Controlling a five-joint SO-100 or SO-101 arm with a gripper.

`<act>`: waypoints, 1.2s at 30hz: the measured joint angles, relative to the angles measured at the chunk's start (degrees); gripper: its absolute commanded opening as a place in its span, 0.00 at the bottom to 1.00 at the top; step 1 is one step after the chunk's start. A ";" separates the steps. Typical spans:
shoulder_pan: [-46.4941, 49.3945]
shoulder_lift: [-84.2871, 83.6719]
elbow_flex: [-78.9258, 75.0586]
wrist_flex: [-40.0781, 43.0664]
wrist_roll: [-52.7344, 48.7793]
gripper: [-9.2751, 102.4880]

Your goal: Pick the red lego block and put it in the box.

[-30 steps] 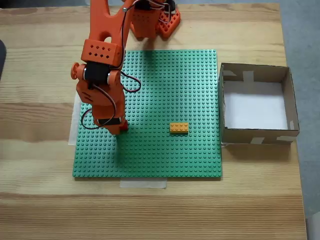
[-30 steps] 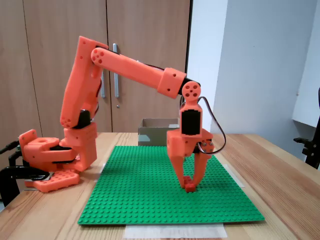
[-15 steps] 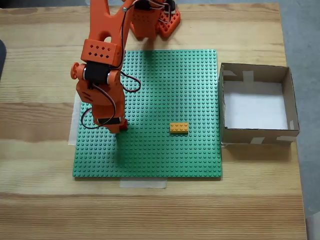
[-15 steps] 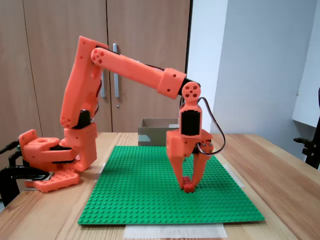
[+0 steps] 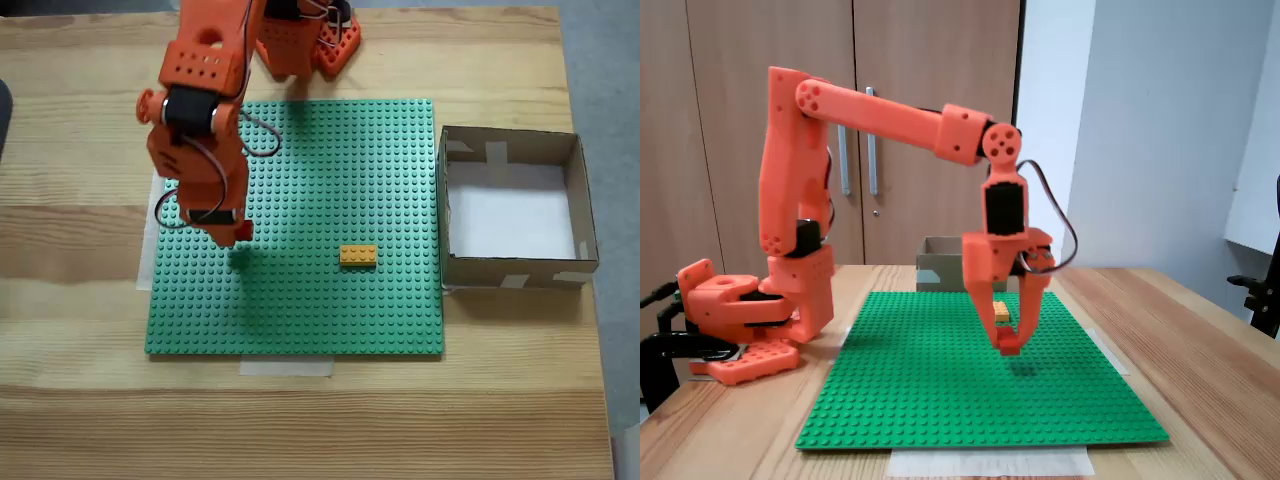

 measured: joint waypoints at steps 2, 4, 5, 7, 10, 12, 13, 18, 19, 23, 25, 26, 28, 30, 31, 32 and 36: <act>-1.23 2.72 1.49 -0.26 0.53 0.08; -2.90 5.54 2.81 -0.35 1.32 0.08; -3.87 6.94 3.25 -0.35 1.76 0.08; -6.24 9.67 3.96 -0.26 2.81 0.08; -10.11 13.27 4.31 0.62 4.48 0.08; -12.74 15.38 4.31 1.05 5.54 0.08; -13.80 16.35 4.31 1.14 6.06 0.08; -18.46 18.46 3.78 2.64 9.32 0.08; -19.42 18.46 3.08 3.08 10.02 0.08; -24.08 18.81 -0.09 4.83 12.48 0.08; -25.49 18.81 -1.76 5.27 13.54 0.08; -26.37 18.81 -2.55 5.45 13.97 0.08; -28.39 18.81 -4.13 5.62 14.77 0.08; -30.15 18.81 -5.36 5.71 15.64 0.08; -30.76 18.81 -5.62 5.71 15.82 0.08; -31.11 18.81 -5.71 5.36 16.00 0.08; -36.39 18.81 -5.71 2.99 16.08 0.08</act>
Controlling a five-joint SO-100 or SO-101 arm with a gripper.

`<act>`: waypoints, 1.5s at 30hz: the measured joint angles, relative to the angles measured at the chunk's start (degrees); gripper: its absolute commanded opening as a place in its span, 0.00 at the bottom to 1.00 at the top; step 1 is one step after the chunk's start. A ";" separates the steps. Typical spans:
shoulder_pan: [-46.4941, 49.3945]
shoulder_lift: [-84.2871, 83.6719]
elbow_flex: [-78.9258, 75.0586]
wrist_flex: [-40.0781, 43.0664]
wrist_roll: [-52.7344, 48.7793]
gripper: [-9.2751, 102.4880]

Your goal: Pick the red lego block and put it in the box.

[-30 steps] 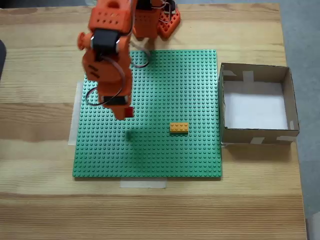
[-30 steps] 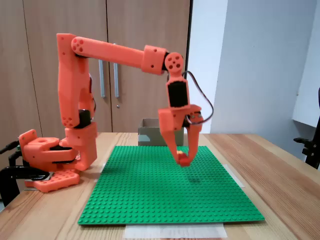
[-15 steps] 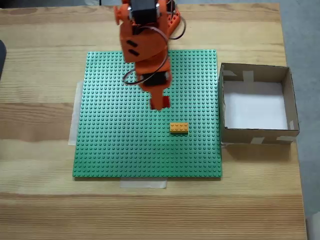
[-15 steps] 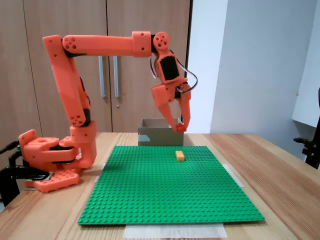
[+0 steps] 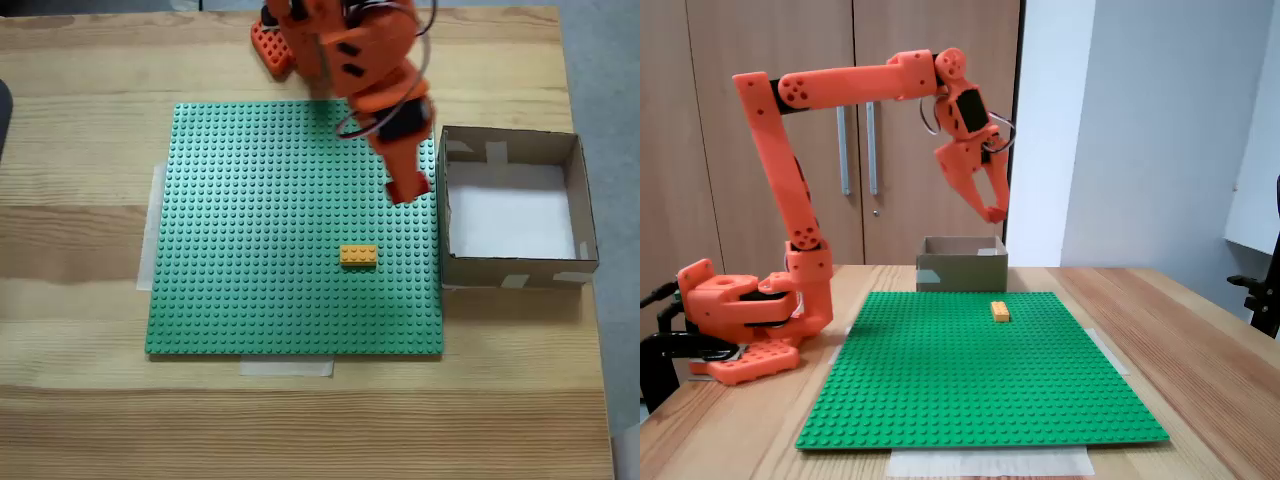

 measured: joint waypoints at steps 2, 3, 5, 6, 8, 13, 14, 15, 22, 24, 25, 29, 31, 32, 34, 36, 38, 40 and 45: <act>-2.02 0.09 1.23 -2.46 0.26 0.08; -3.96 0.09 1.76 -3.43 0.26 0.08; -6.68 0.18 2.81 -5.54 0.00 0.08; -7.38 0.26 3.60 -6.86 0.00 0.08; -8.70 0.70 5.62 -9.23 -0.18 0.08; -12.74 2.64 10.90 -15.47 -1.05 0.08; -13.10 2.81 11.87 -16.79 -1.14 0.08; -13.71 2.90 12.74 -18.19 -1.41 0.08; -17.40 2.90 17.93 -24.43 -2.20 0.08; -18.19 2.90 18.90 -25.66 -2.20 0.08; -18.28 2.90 19.25 -26.19 -2.20 0.08; -19.51 2.55 21.01 -29.36 -2.20 0.08; -20.83 1.14 21.09 -29.44 -2.20 0.08; -21.88 0.09 21.09 -29.36 -2.20 0.08; -23.03 -2.11 21.01 -29.00 -2.55 0.08; -23.38 -5.10 20.04 -27.95 -2.99 0.08; -24.08 -8.09 17.75 -26.37 -3.96 0.08; -24.87 -11.16 14.85 -24.52 -4.75 0.08; -24.35 -15.64 10.28 -22.76 -6.68 0.08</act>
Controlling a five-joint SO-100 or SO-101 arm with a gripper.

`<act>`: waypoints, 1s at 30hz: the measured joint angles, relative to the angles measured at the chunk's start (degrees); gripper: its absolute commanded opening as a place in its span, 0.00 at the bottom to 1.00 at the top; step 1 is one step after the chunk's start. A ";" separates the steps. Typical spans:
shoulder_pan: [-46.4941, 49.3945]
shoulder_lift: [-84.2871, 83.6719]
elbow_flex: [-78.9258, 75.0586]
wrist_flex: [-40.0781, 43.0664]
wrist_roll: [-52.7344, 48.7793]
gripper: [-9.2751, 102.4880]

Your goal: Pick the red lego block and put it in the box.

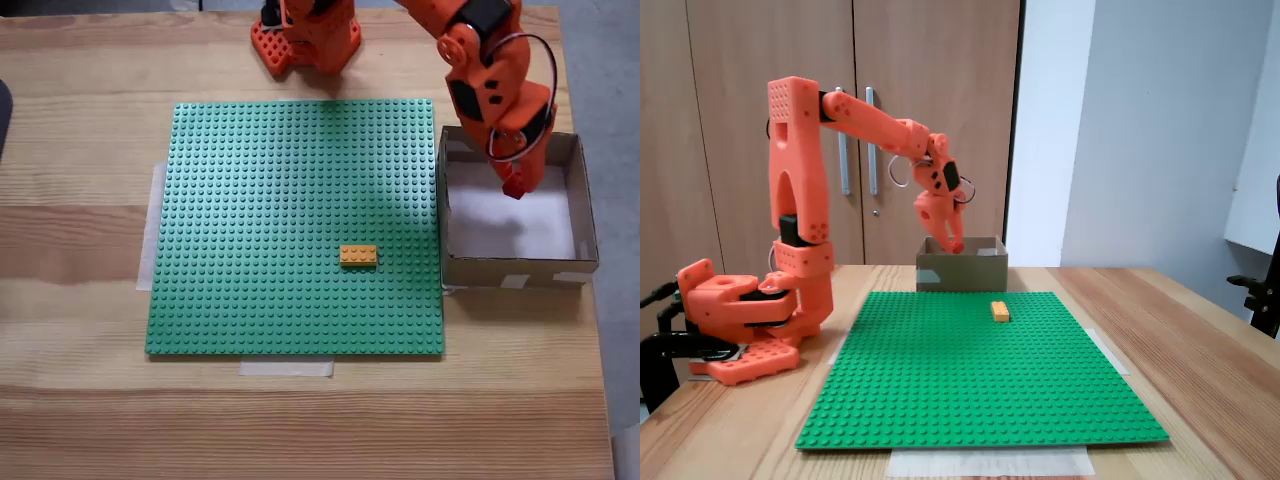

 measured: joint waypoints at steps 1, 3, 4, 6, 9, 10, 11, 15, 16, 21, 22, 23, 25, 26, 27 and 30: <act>-0.18 -0.44 -0.26 -0.09 -0.62 0.08; -0.18 -1.76 -0.97 -0.53 -1.76 0.08; 0.18 -2.46 -1.41 -0.53 -1.76 0.08; 0.79 -3.78 -2.37 -0.53 -1.76 0.08; 1.05 -6.33 -4.39 -0.53 -1.76 0.08; 1.05 -7.03 -5.01 -0.53 -1.76 0.08; 1.14 -7.73 -5.71 -0.53 -1.76 0.08; 1.49 -10.02 -8.17 -0.44 -1.58 0.08; 1.49 -10.55 -8.70 -0.09 -1.32 0.08; 1.85 -12.66 -10.28 1.23 -0.97 0.13; 1.93 -12.92 -10.28 1.32 -0.97 0.14; 1.93 -13.18 -10.28 1.32 -0.97 0.14; 1.76 -13.36 -10.28 1.32 -0.88 0.16; 1.67 -13.36 -10.28 1.32 -0.62 0.17; 1.58 -13.36 -10.28 1.32 -0.35 0.18; 1.58 -13.36 -10.28 1.14 0.35 0.19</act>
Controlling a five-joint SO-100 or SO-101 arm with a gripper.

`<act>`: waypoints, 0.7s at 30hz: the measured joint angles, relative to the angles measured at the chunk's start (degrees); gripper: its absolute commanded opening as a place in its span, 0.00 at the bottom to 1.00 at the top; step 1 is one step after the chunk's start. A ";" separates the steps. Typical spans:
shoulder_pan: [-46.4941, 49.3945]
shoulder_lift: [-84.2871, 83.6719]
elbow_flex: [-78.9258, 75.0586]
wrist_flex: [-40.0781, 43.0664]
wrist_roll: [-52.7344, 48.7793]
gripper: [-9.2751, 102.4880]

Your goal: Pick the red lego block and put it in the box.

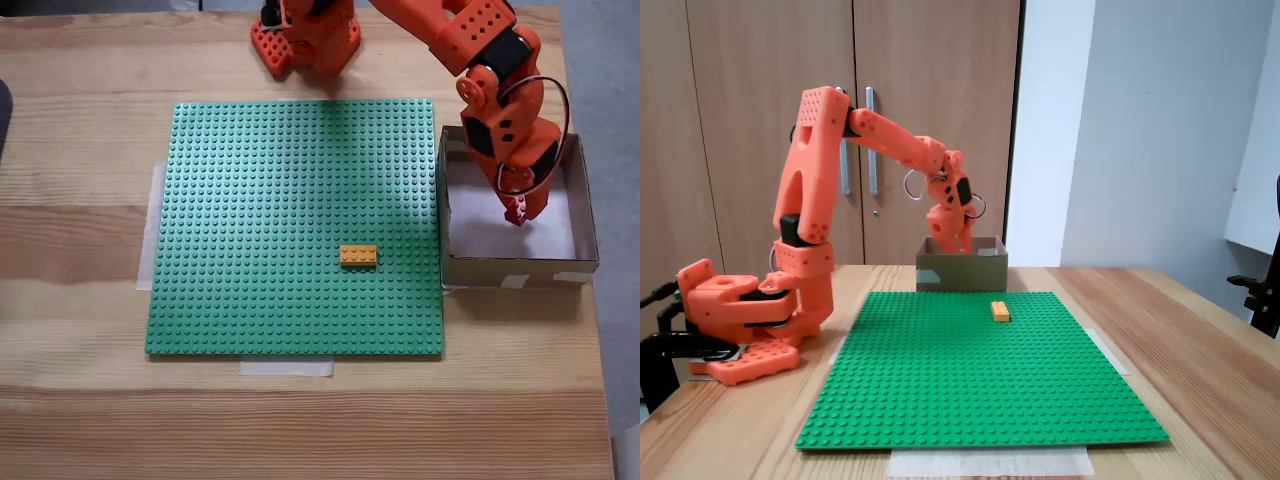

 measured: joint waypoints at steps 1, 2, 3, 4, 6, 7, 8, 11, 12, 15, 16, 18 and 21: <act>0.00 0.00 0.00 0.00 0.26 0.20; 0.00 0.00 0.00 0.00 0.35 0.21; 0.00 0.00 0.00 0.00 0.35 0.23; 0.00 0.00 0.00 0.00 0.44 0.23; 0.00 0.00 0.00 -0.18 1.14 0.22; 0.00 0.00 0.00 -0.26 1.32 0.22; 0.00 0.00 0.00 -0.26 2.29 0.21; -0.09 1.23 1.93 -2.02 3.60 0.21; -0.26 2.55 3.43 -2.55 3.69 0.20; -0.62 5.98 6.06 -3.52 3.69 0.19; -0.62 7.12 6.94 -3.96 3.69 0.19; -0.62 9.76 8.88 -5.01 3.69 0.18; -0.62 13.71 11.95 -6.15 3.69 0.16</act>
